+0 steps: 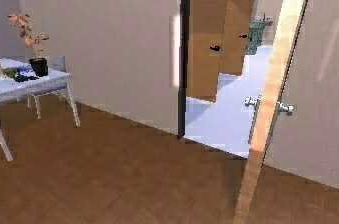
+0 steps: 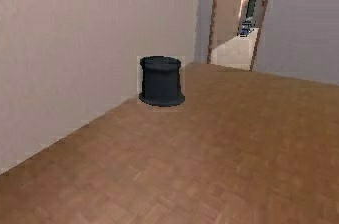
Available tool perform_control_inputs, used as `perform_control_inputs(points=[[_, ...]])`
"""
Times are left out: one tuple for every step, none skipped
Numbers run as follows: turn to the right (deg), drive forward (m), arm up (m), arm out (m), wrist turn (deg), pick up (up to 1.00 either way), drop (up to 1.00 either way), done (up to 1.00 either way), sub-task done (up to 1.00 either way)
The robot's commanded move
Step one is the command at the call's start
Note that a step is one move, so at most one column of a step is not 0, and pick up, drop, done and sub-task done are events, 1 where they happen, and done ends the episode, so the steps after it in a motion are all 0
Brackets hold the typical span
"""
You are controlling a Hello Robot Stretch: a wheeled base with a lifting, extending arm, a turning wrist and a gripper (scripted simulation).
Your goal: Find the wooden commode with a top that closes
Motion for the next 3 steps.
perform_control_inputs(points=[[0.0,1.0,0.0,0.0,0.0,0.0,0.0,0.0,0.0],[27.0,0.0,0.0,0.0,0.0,0.0,0.0,0.0,0.0],[0.0,1.0,0.0,0.0,0.0,0.0,0.0,0.0,0.0]])
